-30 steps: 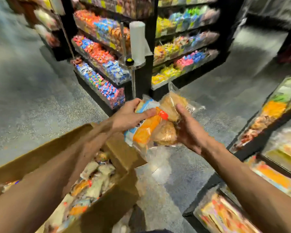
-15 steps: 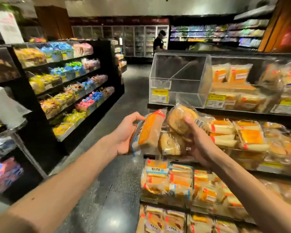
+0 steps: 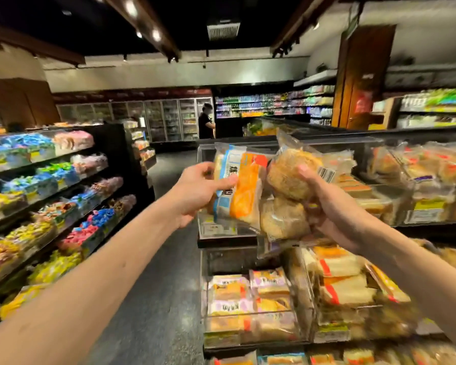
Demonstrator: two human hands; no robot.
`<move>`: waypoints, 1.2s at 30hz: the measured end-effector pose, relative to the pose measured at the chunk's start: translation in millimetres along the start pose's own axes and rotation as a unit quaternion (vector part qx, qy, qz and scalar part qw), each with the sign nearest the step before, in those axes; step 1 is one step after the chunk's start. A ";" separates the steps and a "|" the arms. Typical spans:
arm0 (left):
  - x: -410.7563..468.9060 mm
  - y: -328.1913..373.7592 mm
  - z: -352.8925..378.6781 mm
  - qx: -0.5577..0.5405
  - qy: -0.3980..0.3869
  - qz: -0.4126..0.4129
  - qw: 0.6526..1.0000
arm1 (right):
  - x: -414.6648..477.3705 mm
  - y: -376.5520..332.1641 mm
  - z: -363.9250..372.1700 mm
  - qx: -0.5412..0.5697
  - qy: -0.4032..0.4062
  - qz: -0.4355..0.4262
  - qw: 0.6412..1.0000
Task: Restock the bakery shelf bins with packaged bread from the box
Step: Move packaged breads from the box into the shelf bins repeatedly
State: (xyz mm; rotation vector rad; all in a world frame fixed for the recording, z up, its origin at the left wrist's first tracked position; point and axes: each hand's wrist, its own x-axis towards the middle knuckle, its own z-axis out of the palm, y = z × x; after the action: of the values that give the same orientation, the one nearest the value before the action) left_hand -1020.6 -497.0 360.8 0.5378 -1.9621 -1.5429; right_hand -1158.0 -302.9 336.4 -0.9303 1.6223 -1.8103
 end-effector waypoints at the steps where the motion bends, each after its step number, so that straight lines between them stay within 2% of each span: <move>1: 20.5 5.6 -11.7 0.031 0.003 0.031 0.999 | 16.6 -6.2 5.0 -0.002 0.008 -0.008 1.000; 5: 104.5 26.7 -53.6 0.157 -0.007 0.151 0.976 | 79.3 -23.5 14.0 0.002 0.036 -0.047 0.998; 7: 146.8 28.4 -66.5 0.289 -0.019 0.218 0.932 | 103.9 -28.2 15.1 -0.018 0.068 -0.053 0.996; 9: 182.0 24.5 -69.8 0.431 -0.046 0.248 0.866 | 125.1 -27.6 15.5 -0.031 0.091 -0.056 0.994; 12: 223.3 10.7 -60.0 0.523 -0.133 0.223 0.812 | 150.3 -25.9 12.9 -0.040 0.118 -0.053 0.991; 16: 271.2 -19.4 -36.7 0.571 -0.230 0.134 0.777 | 176.1 -27.8 5.4 -0.052 0.131 -0.046 0.989; 20: 302.7 -54.9 -9.8 0.613 -0.280 0.092 0.733 | 199.0 -21.7 -0.7 -0.044 0.138 -0.038 0.989; 25: 333.2 -95.4 9.9 0.695 -0.354 0.015 0.625 | 223.4 -6.7 -5.9 -0.031 0.146 -0.010 0.989; 32: 341.4 -117.4 19.6 0.734 -0.389 -0.062 0.553 | 248.1 12.2 -10.5 -0.023 0.102 0.024 0.994; 34: 338.6 -123.9 18.2 0.753 -0.376 -0.060 0.536 | 252.6 17.9 -9.6 -0.026 0.098 0.031 0.994; 36: 335.3 -127.5 16.1 0.779 -0.347 -0.020 0.522 | 255.4 21.6 -8.3 -0.023 0.093 0.041 0.995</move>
State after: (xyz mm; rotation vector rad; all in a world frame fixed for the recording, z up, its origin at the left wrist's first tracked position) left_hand -1287.8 -728.9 299.6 0.5568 -3.5748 0.7485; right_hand -1324.3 -497.5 351.1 -0.7224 1.7940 -1.8563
